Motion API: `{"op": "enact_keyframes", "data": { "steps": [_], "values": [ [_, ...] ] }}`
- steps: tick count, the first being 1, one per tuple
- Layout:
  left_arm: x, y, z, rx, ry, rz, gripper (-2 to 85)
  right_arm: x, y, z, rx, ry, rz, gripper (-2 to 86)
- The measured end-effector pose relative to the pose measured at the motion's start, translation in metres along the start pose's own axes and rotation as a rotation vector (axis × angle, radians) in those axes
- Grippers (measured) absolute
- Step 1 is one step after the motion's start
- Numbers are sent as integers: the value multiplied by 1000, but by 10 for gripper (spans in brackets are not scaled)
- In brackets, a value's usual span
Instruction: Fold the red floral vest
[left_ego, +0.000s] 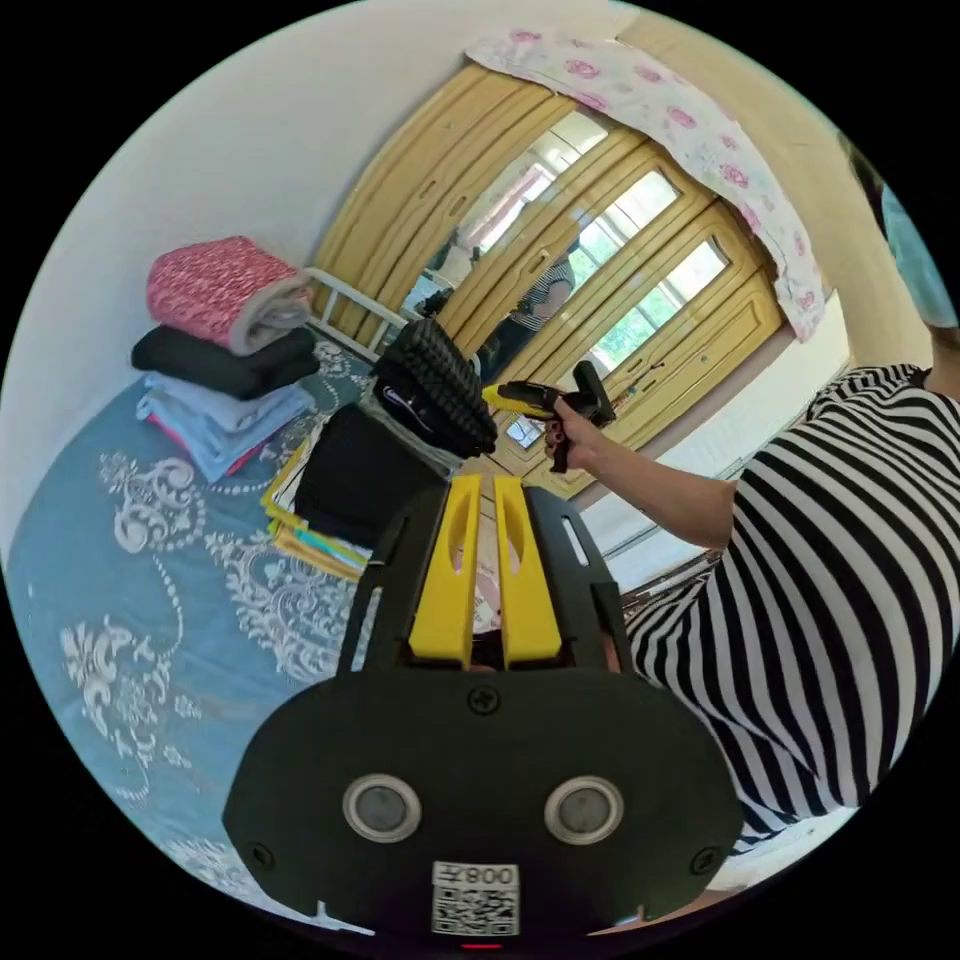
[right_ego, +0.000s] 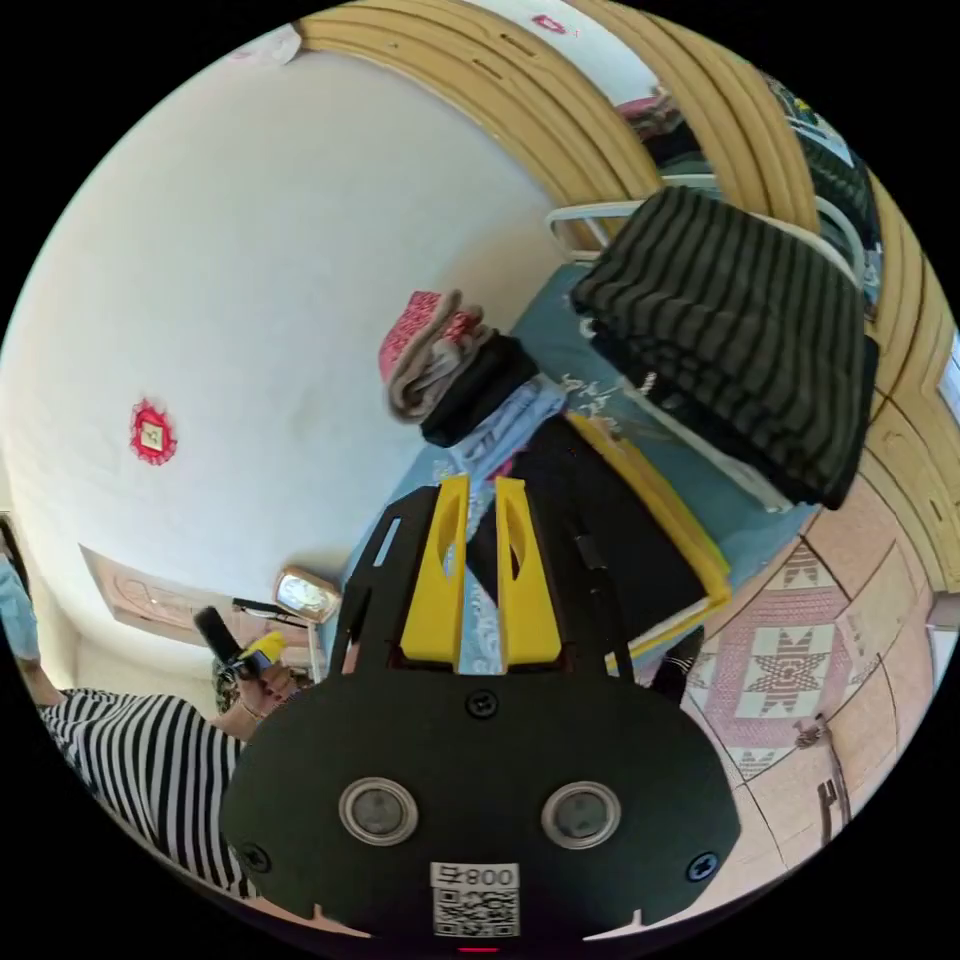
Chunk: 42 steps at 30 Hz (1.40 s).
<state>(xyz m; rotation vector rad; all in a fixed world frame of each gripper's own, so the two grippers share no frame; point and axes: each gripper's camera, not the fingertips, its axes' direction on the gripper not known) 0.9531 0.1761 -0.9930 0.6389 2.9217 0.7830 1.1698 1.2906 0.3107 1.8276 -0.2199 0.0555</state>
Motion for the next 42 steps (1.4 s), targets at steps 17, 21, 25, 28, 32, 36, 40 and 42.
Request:
{"op": "enact_keyframes", "data": {
  "steps": [17, 21, 25, 28, 32, 36, 40, 42],
  "values": [
    [21, -56, -234, 119, -73, -213, 25, -115, -112, 116, -76, -208, -177, 101],
    [27, -80, -261, 129, -109, -275, 26, -113, -160, 149, -82, -205, -158, 104],
    [29, -99, -285, 120, -137, -358, 27, -106, -209, 186, -96, -203, -94, 107],
    [28, -110, -300, 143, -134, -420, 26, -98, -233, 211, -127, -216, -16, 109],
    [30, -126, -323, 169, -142, -463, 25, -93, -249, 232, -146, -198, 50, 110],
    [31, -137, -340, 180, -144, -491, 24, -100, -255, 248, -184, -184, 47, 111],
    [32, -146, -359, 200, -137, -523, 25, -108, -261, 262, -187, -197, 64, 108],
    [34, -150, -367, 199, -138, -526, 27, -113, -263, 268, -198, -200, 61, 105]
  ]
}}
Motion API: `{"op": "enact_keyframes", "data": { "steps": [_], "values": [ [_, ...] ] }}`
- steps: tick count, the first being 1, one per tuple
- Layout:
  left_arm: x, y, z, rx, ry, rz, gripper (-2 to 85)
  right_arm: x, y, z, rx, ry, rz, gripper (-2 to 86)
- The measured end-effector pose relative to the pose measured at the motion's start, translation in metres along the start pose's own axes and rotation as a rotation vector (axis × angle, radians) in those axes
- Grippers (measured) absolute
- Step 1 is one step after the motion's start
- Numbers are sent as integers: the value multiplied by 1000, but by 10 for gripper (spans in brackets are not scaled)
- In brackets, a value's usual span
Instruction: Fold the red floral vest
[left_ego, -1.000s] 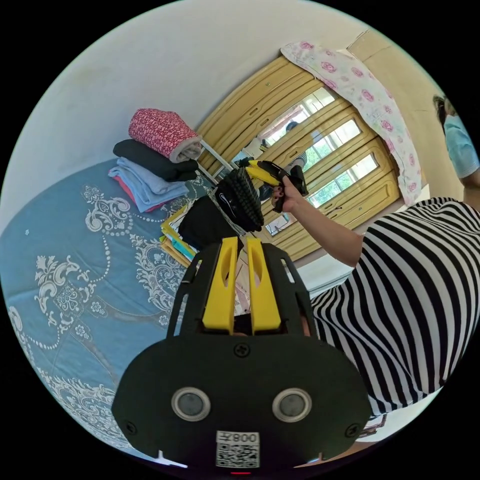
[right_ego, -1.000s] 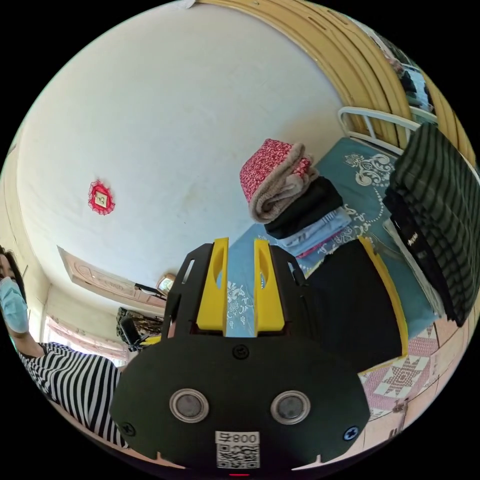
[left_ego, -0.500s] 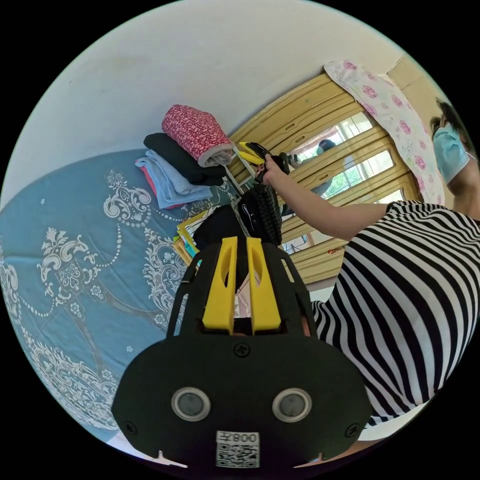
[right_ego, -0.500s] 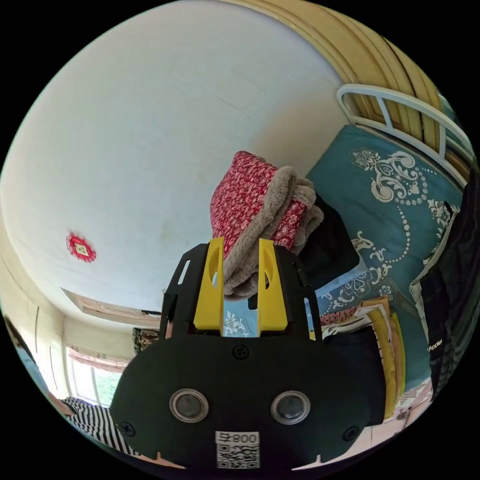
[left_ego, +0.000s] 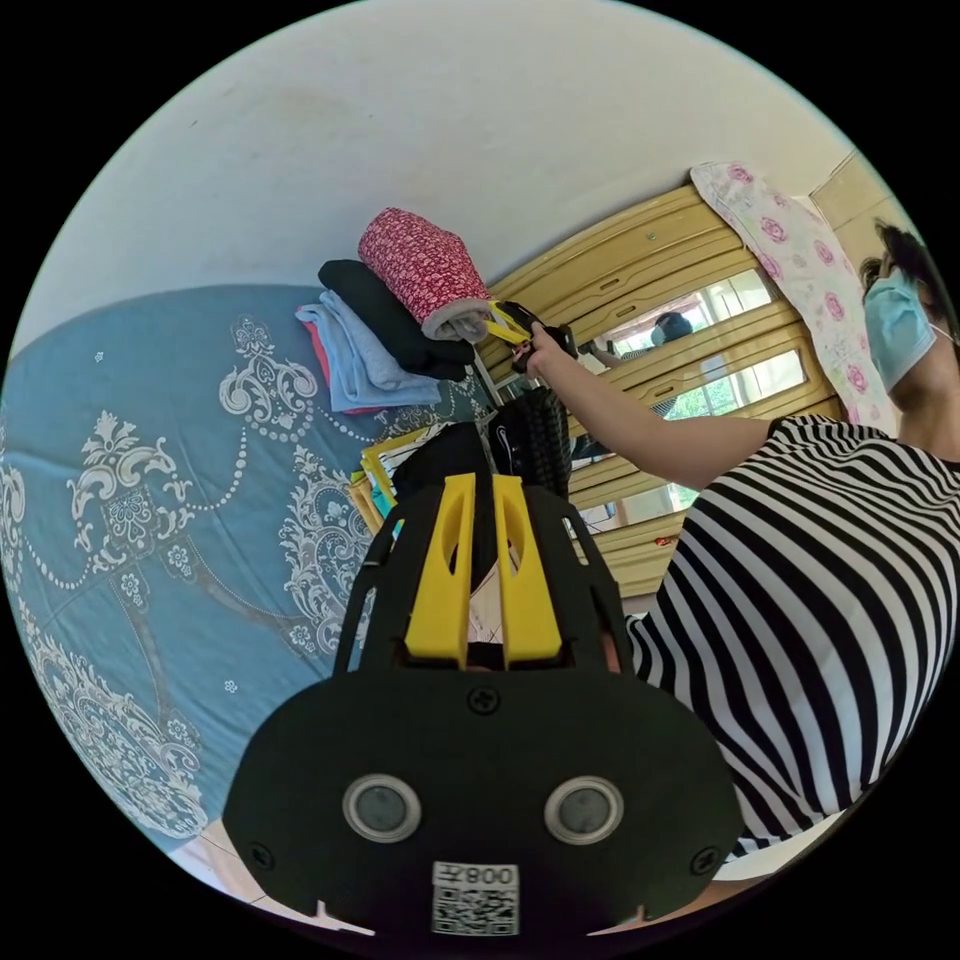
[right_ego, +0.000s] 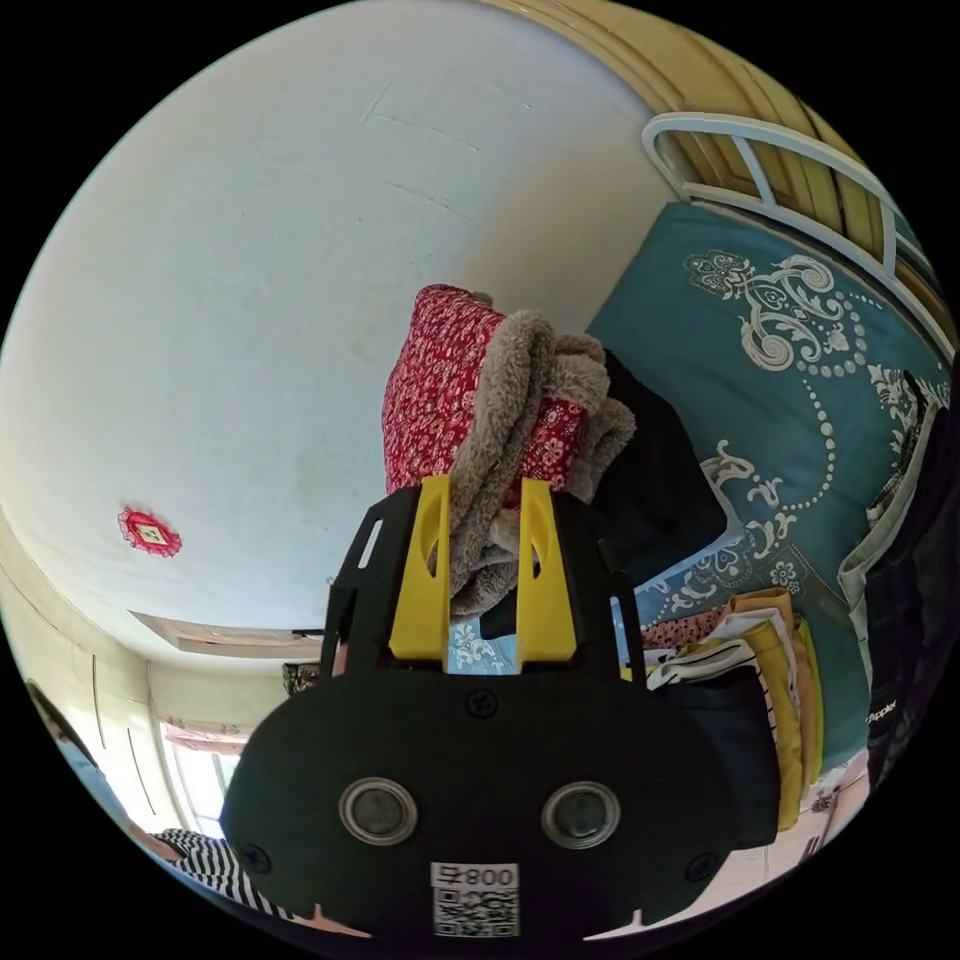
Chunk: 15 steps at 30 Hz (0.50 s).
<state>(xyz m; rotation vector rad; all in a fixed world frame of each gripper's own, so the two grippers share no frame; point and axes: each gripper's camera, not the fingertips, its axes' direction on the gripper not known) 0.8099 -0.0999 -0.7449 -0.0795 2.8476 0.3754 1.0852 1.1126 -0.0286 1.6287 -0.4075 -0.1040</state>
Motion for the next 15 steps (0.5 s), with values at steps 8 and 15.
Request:
{"op": "enact_keyframes", "data": {
  "steps": [8, 15],
  "values": [
    [5, -8, -31, 18, 5, -44, 27, -29, -4, 19, -8, 29, -55, 39],
    [6, -6, -58, 49, -15, -68, 28, -84, 9, 24, 12, 38, -230, 8]
  ]
}}
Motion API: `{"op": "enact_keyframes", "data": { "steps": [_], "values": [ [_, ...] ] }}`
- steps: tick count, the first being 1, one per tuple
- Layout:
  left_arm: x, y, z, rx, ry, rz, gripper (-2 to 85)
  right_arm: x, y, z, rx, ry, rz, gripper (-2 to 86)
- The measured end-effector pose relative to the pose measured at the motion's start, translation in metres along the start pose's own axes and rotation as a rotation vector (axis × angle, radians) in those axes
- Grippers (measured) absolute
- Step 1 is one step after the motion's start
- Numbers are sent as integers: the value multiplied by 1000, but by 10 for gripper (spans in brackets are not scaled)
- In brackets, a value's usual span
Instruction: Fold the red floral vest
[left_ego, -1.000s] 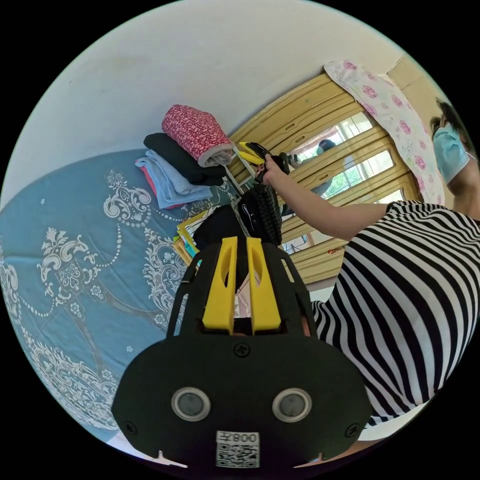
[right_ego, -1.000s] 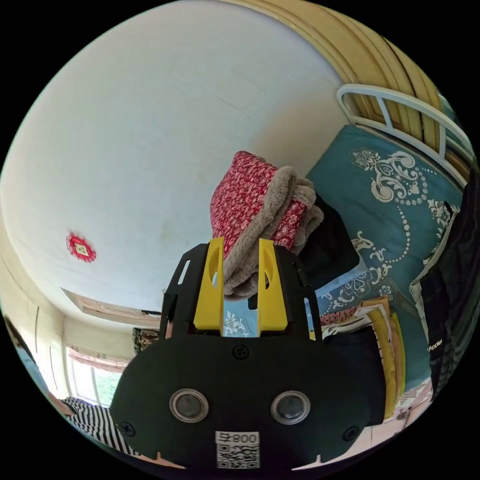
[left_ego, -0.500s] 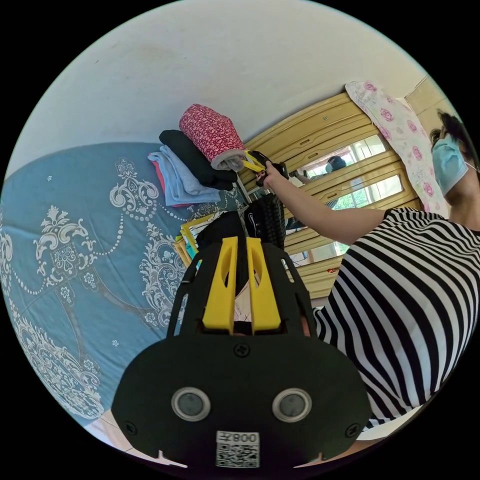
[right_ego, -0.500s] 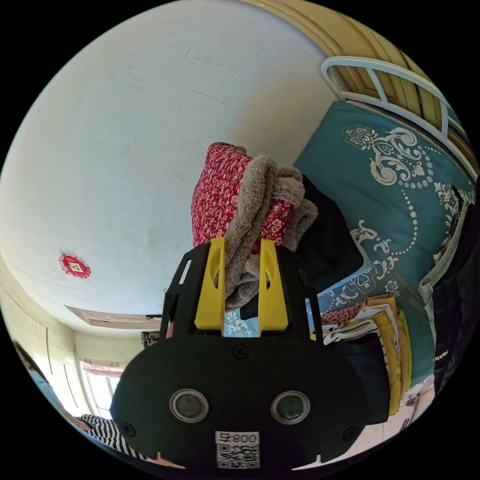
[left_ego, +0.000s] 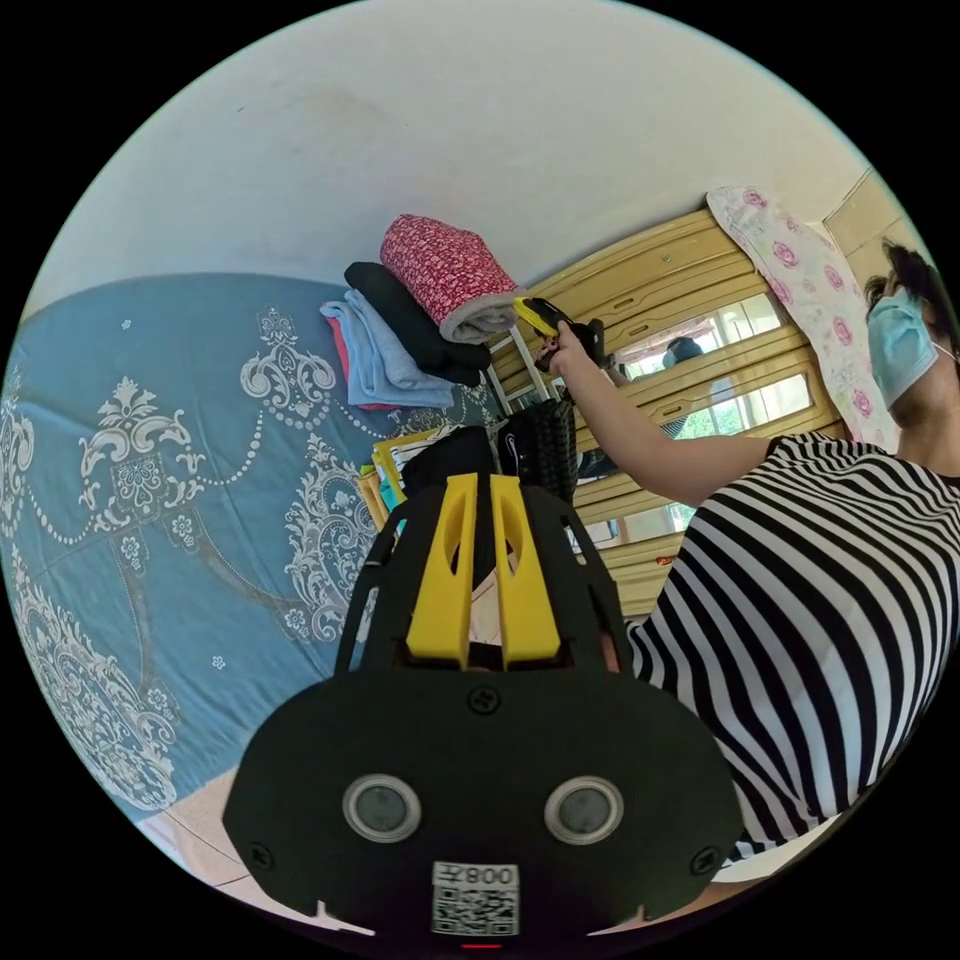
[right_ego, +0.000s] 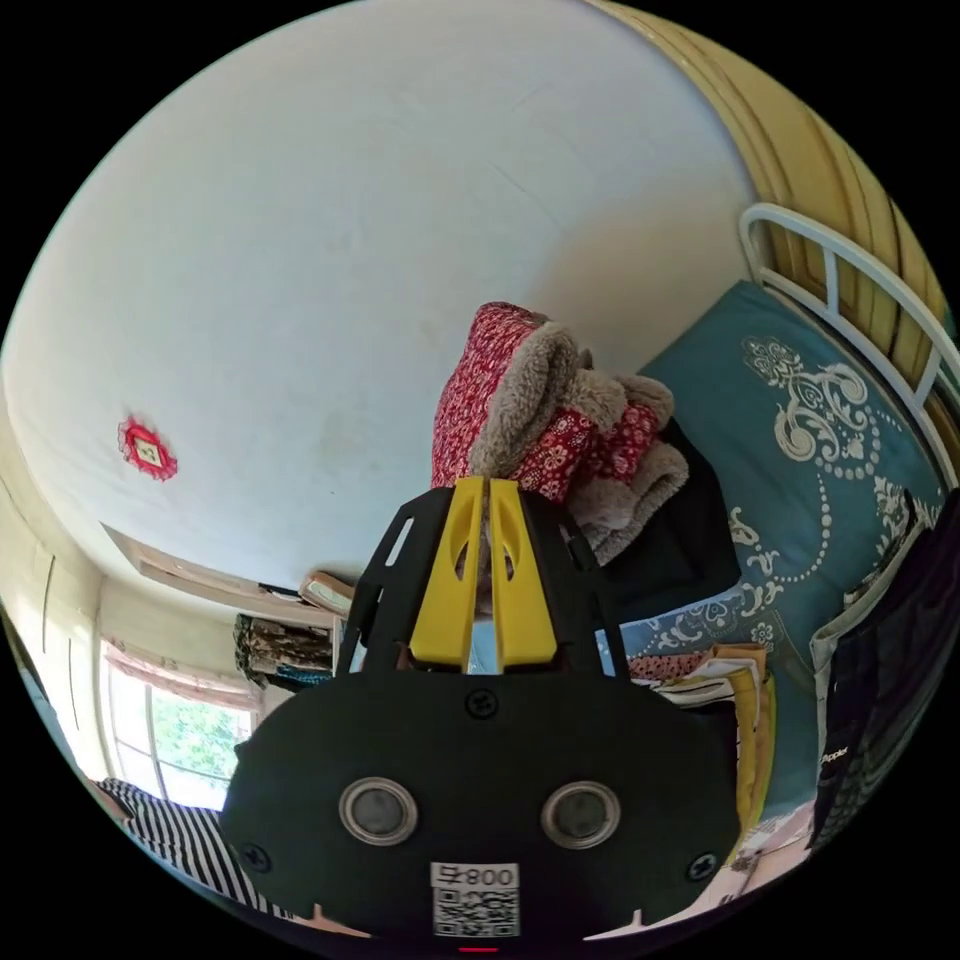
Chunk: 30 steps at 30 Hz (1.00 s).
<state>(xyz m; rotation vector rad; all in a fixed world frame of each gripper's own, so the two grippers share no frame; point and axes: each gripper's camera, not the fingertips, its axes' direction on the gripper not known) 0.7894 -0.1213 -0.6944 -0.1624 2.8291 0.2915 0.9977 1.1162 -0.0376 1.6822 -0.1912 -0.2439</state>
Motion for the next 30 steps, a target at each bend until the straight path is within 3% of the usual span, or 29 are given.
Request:
{"op": "enact_keyframes", "data": {
  "steps": [9, 16, 19, 22, 30],
  "values": [
    [-14, -11, -34, 74, 22, 34, 45, -93, 18, 26, -44, -37, -212, -1],
    [-31, -92, -45, 92, -57, 171, 109, -179, 69, 60, -108, 14, -402, -2],
    [-32, -129, -51, 139, -12, 176, 126, -219, 100, 68, -149, -86, -524, 0],
    [-44, -152, -58, 205, 115, 99, 132, -253, 131, 83, -191, 54, -657, 3],
    [-91, -164, -35, 58, 55, -8, 143, -187, 113, 97, -112, 192, -409, 66]
  ]
}}
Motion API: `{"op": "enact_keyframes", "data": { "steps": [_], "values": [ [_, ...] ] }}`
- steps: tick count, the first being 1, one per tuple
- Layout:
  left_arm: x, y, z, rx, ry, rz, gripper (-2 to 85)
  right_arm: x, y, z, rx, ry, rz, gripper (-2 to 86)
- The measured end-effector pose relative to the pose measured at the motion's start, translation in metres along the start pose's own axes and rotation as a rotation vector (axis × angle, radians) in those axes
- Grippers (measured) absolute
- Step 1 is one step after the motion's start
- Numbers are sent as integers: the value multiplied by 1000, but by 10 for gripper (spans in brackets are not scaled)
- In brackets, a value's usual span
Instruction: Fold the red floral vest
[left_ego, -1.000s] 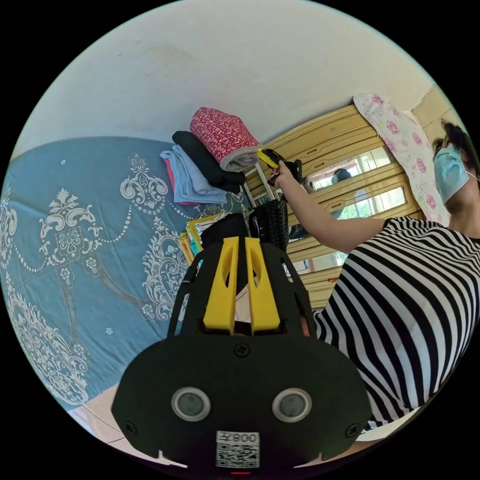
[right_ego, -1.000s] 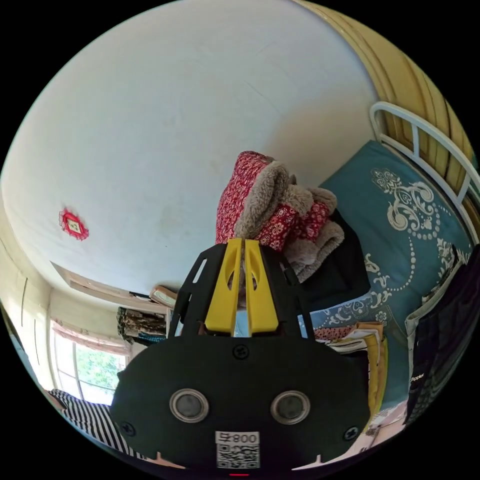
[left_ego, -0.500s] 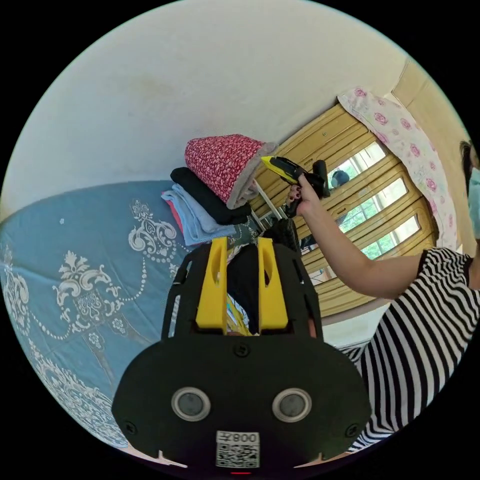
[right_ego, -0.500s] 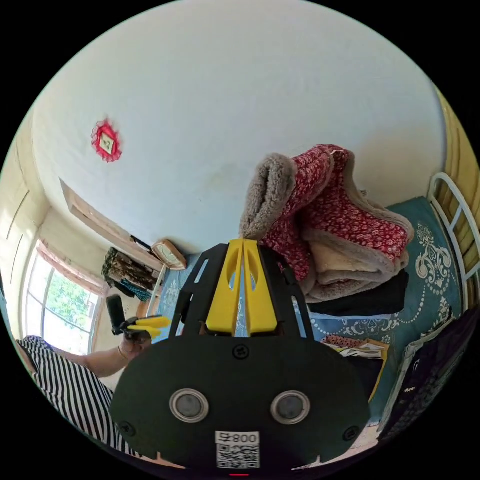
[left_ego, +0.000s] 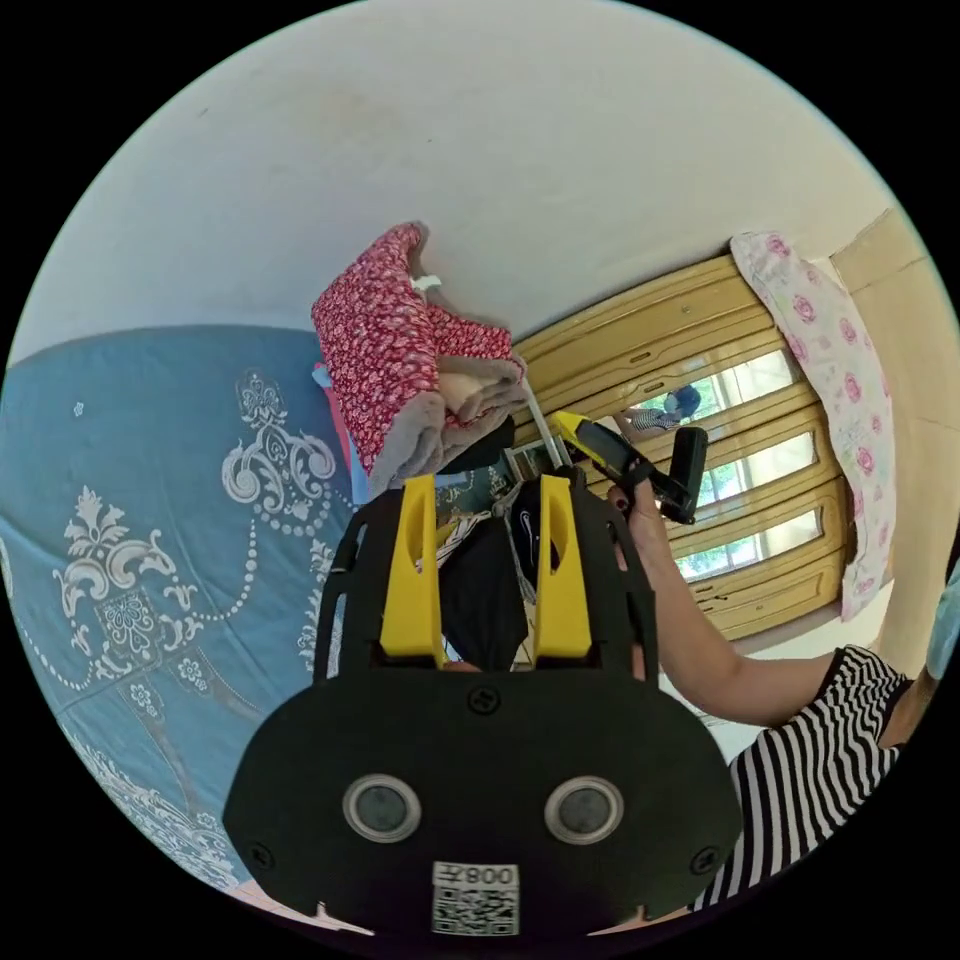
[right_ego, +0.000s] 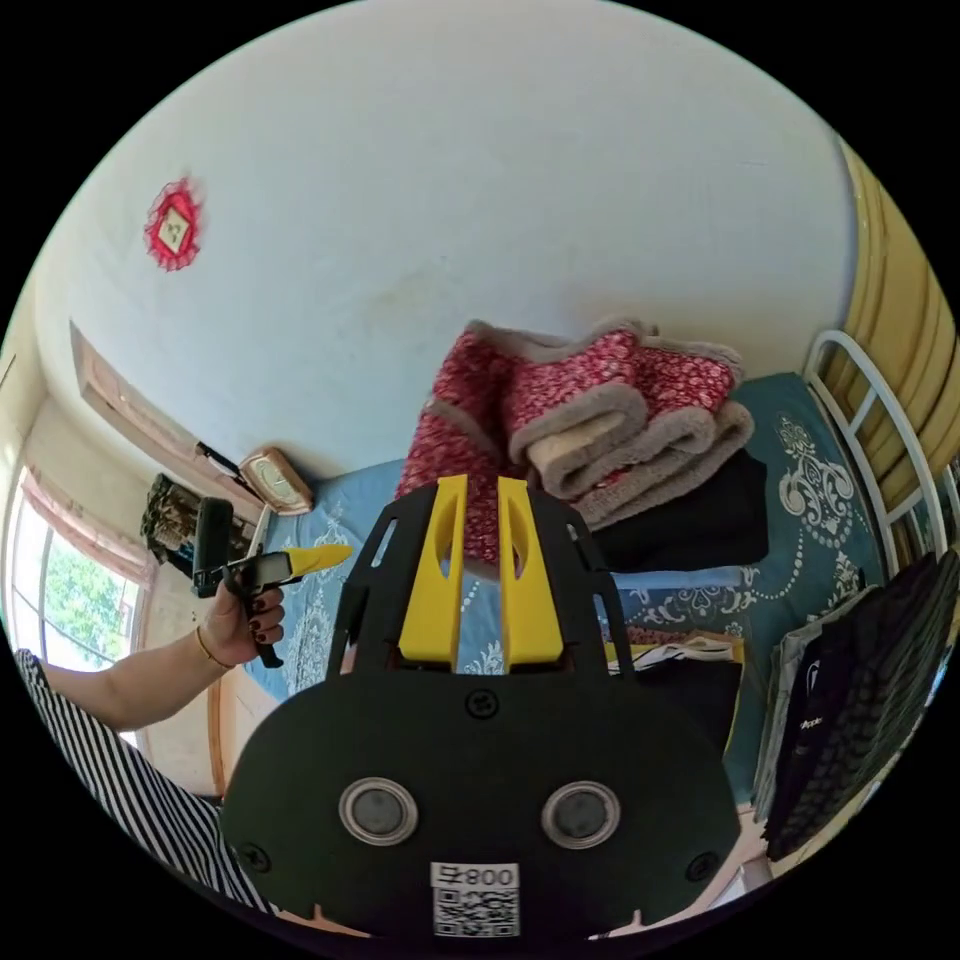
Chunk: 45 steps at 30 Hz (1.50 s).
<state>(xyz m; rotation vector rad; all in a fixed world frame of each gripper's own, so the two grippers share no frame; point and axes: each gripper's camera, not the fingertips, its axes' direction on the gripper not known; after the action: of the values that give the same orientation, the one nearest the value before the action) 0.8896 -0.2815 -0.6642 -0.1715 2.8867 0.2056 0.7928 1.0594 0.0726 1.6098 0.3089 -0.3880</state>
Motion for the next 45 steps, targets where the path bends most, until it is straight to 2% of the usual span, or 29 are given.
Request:
{"op": "enact_keyframes", "data": {
  "steps": [3, 10, 16, 21, 24, 26, 29, 37, 45],
  "values": [
    [-29, -4, 7, -32, -27, -69, 148, 14, -14, 13, -36, 27, 36, 80],
    [-94, 34, 7, -140, -35, -221, 143, -3, -8, 50, -164, 9, -113, 78],
    [-137, 59, -11, -96, 19, -388, 146, 4, 7, 81, -236, -61, -85, 88],
    [-144, 32, -12, -91, 31, -367, 149, 24, -1, 67, -103, -60, 6, 97],
    [-151, 18, -5, -114, 35, -387, 151, 38, -7, 42, 27, 52, 52, 107],
    [-165, 18, 0, -78, 105, -491, 152, 53, -12, 32, 95, 124, 102, 113],
    [-179, 28, 4, 32, 231, -655, 152, 71, -21, 36, 102, 85, 154, 113],
    [-159, 42, 4, 123, 324, -824, 140, 87, -30, 67, 18, 61, 186, 109],
    [-89, 30, -20, 188, 337, -780, 62, 96, -20, 76, -36, 25, 176, 42]
  ]
}}
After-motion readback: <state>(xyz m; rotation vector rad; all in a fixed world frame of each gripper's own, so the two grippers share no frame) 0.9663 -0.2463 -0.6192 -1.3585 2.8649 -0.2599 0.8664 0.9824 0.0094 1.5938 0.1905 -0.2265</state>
